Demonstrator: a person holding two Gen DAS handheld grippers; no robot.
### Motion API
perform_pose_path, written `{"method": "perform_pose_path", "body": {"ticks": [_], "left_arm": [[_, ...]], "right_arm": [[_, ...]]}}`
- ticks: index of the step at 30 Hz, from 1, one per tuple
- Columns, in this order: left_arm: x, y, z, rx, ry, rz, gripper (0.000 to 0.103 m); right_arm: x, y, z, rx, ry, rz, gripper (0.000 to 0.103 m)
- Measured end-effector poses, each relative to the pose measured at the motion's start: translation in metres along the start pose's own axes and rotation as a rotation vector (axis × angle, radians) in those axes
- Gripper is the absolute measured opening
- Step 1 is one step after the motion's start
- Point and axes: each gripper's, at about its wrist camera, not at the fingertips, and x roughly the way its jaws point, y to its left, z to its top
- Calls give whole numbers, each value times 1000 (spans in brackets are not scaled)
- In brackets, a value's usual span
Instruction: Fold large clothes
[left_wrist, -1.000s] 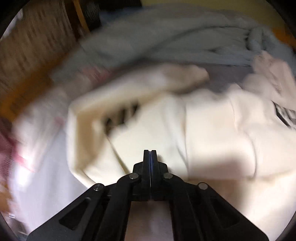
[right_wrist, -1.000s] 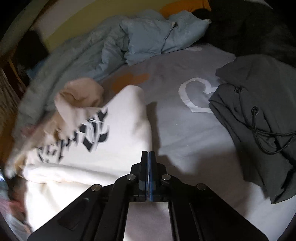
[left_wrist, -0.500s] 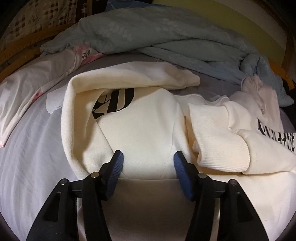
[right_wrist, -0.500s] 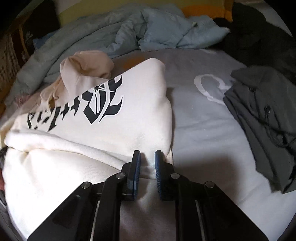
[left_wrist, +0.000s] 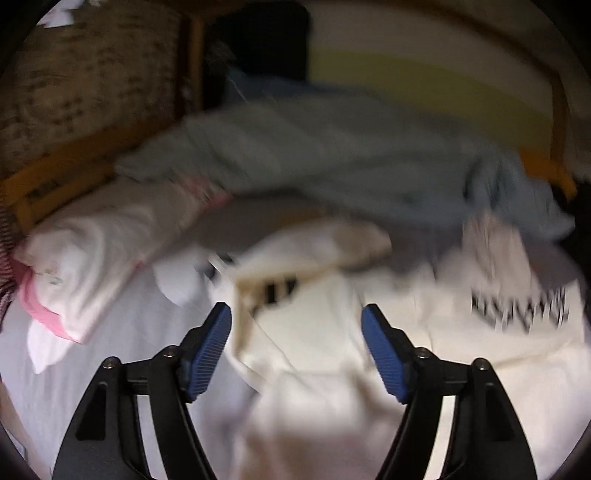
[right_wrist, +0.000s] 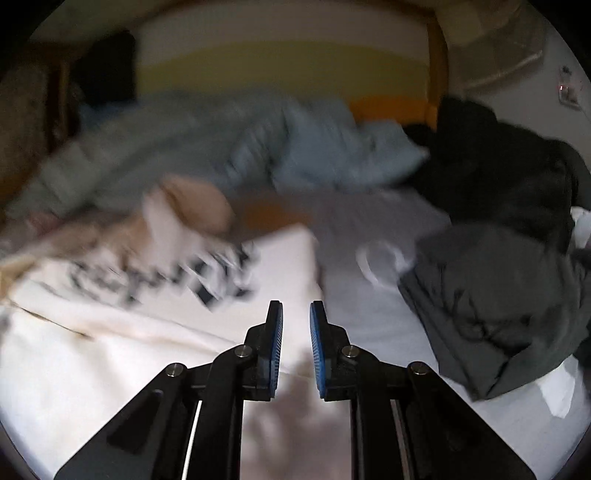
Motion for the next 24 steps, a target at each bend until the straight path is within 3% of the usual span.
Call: {"method": "perform_pose_path", "body": {"ticks": [3, 5, 7, 9, 11, 13, 15, 16, 17, 19, 21, 24], "left_arm": [[-18, 28, 17, -94, -61, 16, 75], [-24, 46, 22, -155, -66, 5, 76], [-26, 62, 23, -214, -64, -14, 79], [-23, 70, 20, -263, -39, -46, 81], [-10, 65, 14, -251, 39, -80, 81], [-6, 58, 10, -231, 65, -41, 81], [-6, 61, 9, -248, 71, 29, 81], [-6, 65, 9, -280, 88, 56, 81], [-4, 70, 8, -315, 124, 59, 81], [6, 76, 8, -340, 215, -21, 81], [16, 80, 12, -335, 227, -38, 81], [24, 85, 10, -264, 198, 169, 81]], "right_arm": [[-43, 17, 5, -2, -142, -90, 17], [-66, 33, 8, -33, -201, -46, 17], [-80, 50, 16, -29, -191, 27, 17], [-79, 80, 34, -57, -65, 161, 18], [-72, 107, 50, -51, 31, 325, 18], [-63, 135, 67, -13, 88, 491, 22], [-49, 170, 83, -5, 157, 599, 51], [-38, 192, 92, -5, 188, 648, 57], [-32, 208, 95, -13, 201, 665, 59], [-11, 247, 102, -54, 218, 630, 62], [25, 285, 110, -75, 243, 603, 68], [94, 330, 119, -21, 366, 626, 68]]}}
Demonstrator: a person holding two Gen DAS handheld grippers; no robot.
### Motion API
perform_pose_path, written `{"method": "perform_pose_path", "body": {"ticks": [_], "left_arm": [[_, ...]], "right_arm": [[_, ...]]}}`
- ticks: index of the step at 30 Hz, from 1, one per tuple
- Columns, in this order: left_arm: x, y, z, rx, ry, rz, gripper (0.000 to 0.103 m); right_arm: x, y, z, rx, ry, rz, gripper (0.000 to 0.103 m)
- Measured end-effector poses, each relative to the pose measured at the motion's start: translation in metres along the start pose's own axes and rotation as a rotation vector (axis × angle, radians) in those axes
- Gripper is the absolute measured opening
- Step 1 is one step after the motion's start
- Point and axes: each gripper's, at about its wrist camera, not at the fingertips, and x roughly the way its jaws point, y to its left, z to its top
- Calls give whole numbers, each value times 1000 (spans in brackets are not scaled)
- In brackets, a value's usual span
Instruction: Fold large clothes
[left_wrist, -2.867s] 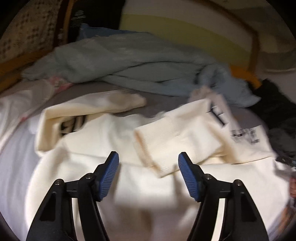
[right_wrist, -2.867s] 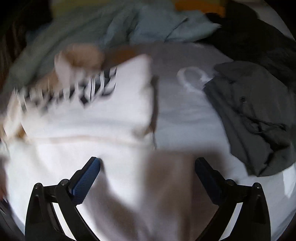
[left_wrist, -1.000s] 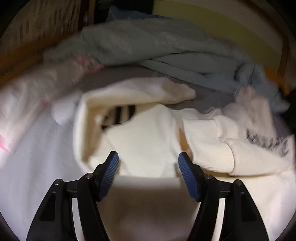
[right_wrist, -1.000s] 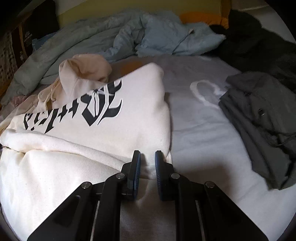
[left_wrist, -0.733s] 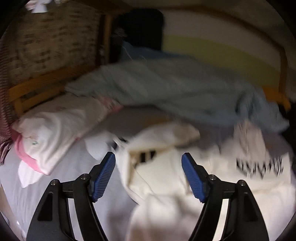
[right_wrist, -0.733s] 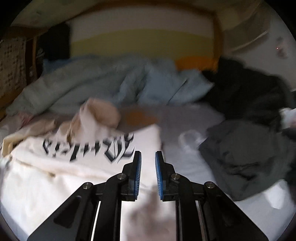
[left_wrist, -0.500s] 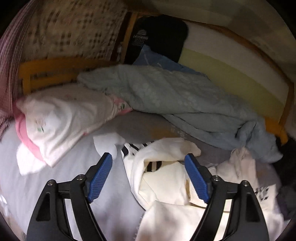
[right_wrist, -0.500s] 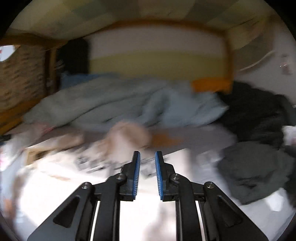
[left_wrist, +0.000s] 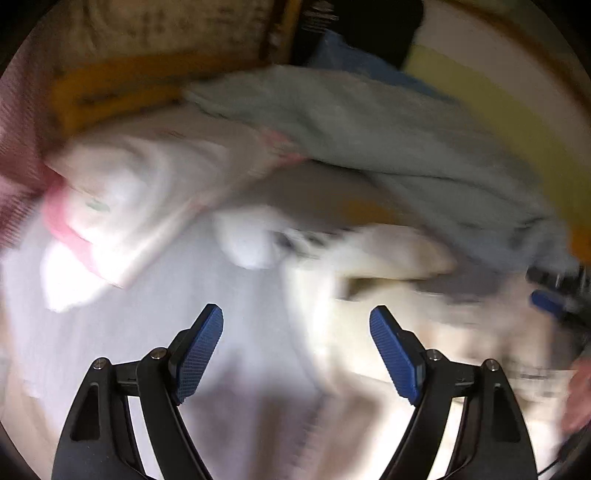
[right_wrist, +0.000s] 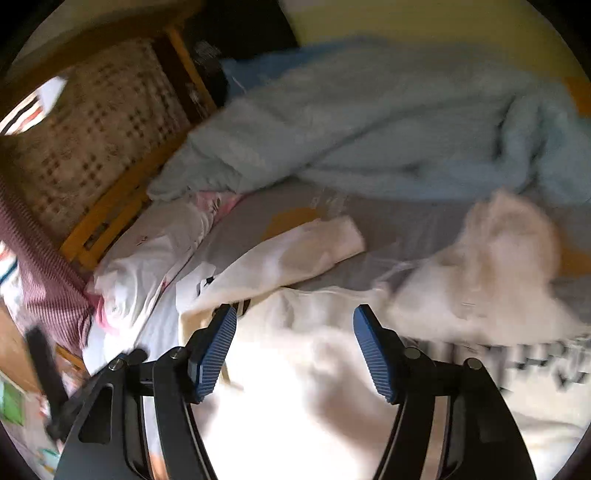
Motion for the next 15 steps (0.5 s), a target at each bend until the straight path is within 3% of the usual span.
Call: {"method": "perform_pose_path", "body": {"ticks": [1, 3, 5, 7, 9, 11, 14, 15], "left_arm": [[5, 3, -2, 17, 8, 45, 81], [15, 13, -3, -15, 79, -28, 81], [20, 22, -1, -84, 132, -107, 81], [18, 28, 1, -112, 122, -79, 81], [10, 29, 4, -108, 62, 16, 81], [4, 31, 5, -109, 37, 40, 81], [6, 31, 5, -109, 58, 5, 81], [8, 31, 4, -107, 66, 0, 81]], "right_arm": [[31, -5, 12, 47, 51, 17, 68], [92, -20, 28, 125, 148, 13, 68], [149, -32, 36, 155, 231, -69, 68], [192, -53, 42, 243, 295, -101, 68], [210, -69, 44, 376, 282, -2, 68], [222, -77, 45, 469, 245, 75, 68], [240, -67, 47, 379, 231, -49, 68], [251, -59, 48, 322, 243, -112, 63]]}}
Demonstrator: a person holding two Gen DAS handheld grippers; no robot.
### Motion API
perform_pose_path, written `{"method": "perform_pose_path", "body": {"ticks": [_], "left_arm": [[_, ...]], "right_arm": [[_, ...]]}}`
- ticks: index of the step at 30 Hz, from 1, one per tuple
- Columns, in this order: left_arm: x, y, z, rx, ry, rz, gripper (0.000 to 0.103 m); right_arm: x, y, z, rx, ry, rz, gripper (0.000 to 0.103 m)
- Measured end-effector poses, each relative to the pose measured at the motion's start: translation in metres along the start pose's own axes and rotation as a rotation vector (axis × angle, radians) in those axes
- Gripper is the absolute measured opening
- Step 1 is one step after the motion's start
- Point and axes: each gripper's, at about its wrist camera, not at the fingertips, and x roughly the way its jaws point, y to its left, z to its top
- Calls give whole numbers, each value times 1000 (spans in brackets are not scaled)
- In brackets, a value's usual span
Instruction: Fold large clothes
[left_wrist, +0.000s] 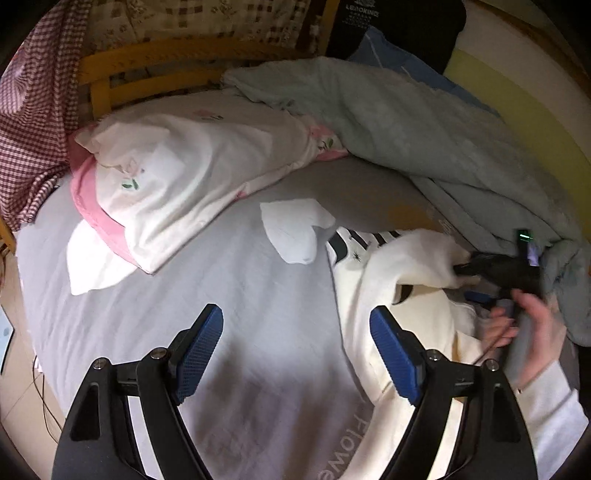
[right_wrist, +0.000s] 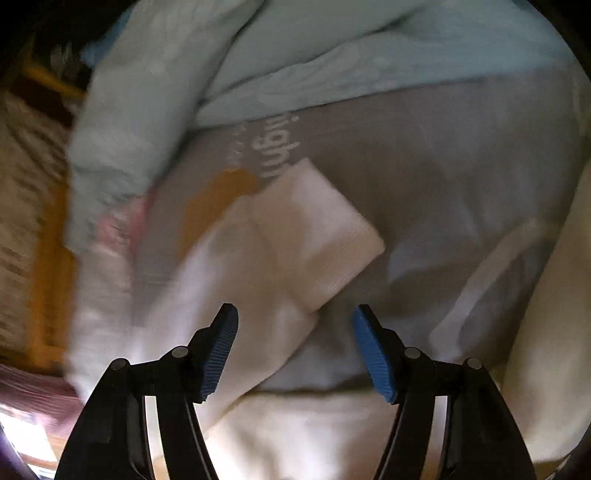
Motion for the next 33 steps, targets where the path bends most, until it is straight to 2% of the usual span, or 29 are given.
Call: {"method": "perform_pose_path", "body": {"ticks": [2, 3, 5, 6, 8, 10, 13, 15, 17, 19, 20, 21, 22, 24, 26, 29, 31, 33], "left_arm": [[7, -1, 2, -4, 18, -2, 81], [9, 0, 1, -12, 33, -15, 81], [9, 0, 0, -31, 53, -51, 81], [9, 1, 0, -38, 59, -67, 81], [6, -3, -1, -28, 56, -82, 81], [-2, -7, -2, -2, 41, -89, 81], [-9, -11, -3, 18, 55, -150, 81], [-14, -12, -5, 10, 53, -192, 80], [-18, -17, -6, 27, 29, -181, 80], [-20, -23, -8, 52, 6, -159, 80], [-20, -27, -9, 68, 2, -155, 80], [-19, -30, -12, 82, 3, -160, 77], [-19, -34, -15, 103, 10, -178, 69], [-15, -43, -20, 144, 49, -228, 62], [-11, -50, -27, 164, 80, -269, 61], [-2, -64, -39, 186, 111, -302, 59], [5, -76, -48, 216, 116, -290, 59], [12, -87, -56, 250, 108, -265, 59]], "right_arm": [[17, 15, -7, -105, -6, -133, 57], [17, 21, -9, -135, -36, -164, 42], [9, 20, -7, -74, -65, -94, 18], [-1, 11, -8, 17, -92, -17, 14], [-24, -1, -10, 115, -124, 100, 12], [-47, 3, -12, 52, -145, 95, 11], [-105, 17, -27, -162, -273, -18, 10], [-150, 20, -42, -264, -365, -39, 10], [-196, 23, -58, -357, -459, -77, 10], [-243, 22, -88, -508, -581, -174, 10], [-263, 22, -96, -561, -609, -223, 10], [-277, 15, -106, -599, -625, -266, 10], [-290, 1, -116, -620, -642, -311, 10], [-312, -28, -127, -603, -657, -379, 10], [-328, -59, -137, -554, -651, -441, 10], [-342, -118, -149, -447, -623, -475, 10], [-333, -149, -156, -392, -566, -444, 10], [-311, -183, -166, -335, -443, -415, 10]]}}
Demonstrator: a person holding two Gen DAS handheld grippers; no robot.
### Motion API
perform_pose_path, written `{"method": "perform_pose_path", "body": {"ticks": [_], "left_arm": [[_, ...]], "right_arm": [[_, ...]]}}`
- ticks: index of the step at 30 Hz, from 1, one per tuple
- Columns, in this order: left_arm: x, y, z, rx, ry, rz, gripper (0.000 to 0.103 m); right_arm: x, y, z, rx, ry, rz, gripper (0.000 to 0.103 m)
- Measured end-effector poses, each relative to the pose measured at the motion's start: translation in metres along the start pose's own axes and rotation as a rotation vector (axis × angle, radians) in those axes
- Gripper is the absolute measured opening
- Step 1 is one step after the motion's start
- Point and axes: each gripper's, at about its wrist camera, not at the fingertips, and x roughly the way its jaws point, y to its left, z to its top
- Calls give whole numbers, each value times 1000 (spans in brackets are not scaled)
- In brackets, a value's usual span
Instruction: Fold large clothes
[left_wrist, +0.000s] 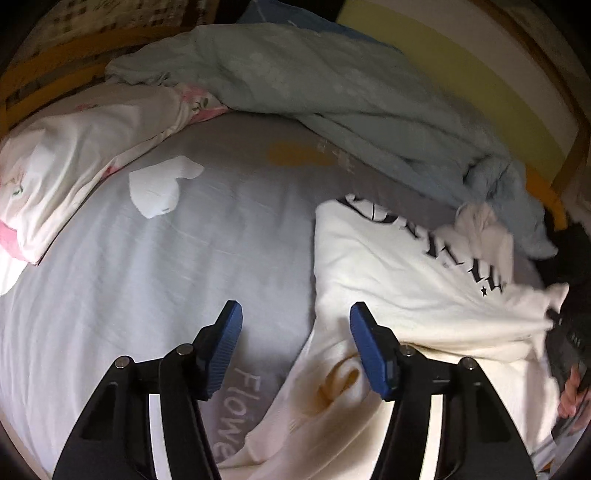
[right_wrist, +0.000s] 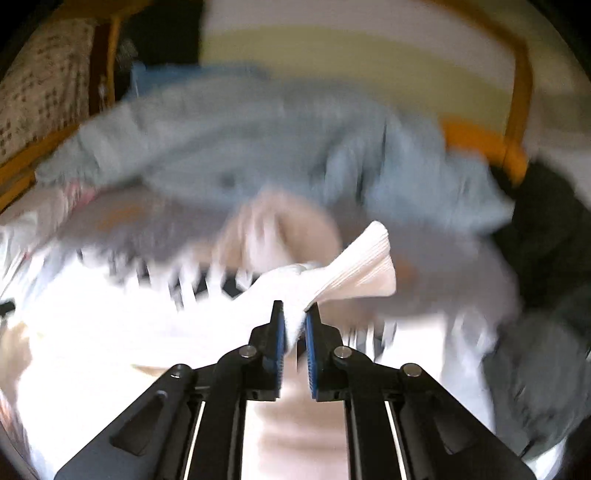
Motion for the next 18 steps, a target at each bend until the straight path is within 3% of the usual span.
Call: {"method": "perform_pose_path", "body": {"ticks": [2, 4, 6, 7, 9, 11, 14, 16, 18], "left_arm": [[4, -7, -2, 25, -10, 17, 59], [-3, -10, -1, 35, -50, -11, 60], [-15, -9, 6, 11, -104, -156, 64], [-21, -8, 9, 8, -129, -187, 65], [-33, -16, 12, 51, -198, -195, 70], [-34, -32, 13, 133, -214, -182, 72], [-9, -49, 11, 140, -123, -264, 72], [11, -57, 9, 107, -61, -348, 72], [29, -65, 5, 113, -42, -314, 72]], "right_arm": [[16, -14, -26, 51, 75, 41, 12], [24, -26, -51, 129, 93, 71, 23], [19, -42, -68, 206, 53, 62, 58], [11, -53, -78, 260, 7, 58, 63], [4, -68, -90, 327, -34, 77, 64], [-2, -81, -92, 347, -32, 79, 64], [-6, -91, -85, 331, -42, 43, 64], [-2, -90, -78, 326, -34, 84, 64], [5, -90, -73, 322, 1, 117, 64]]}}
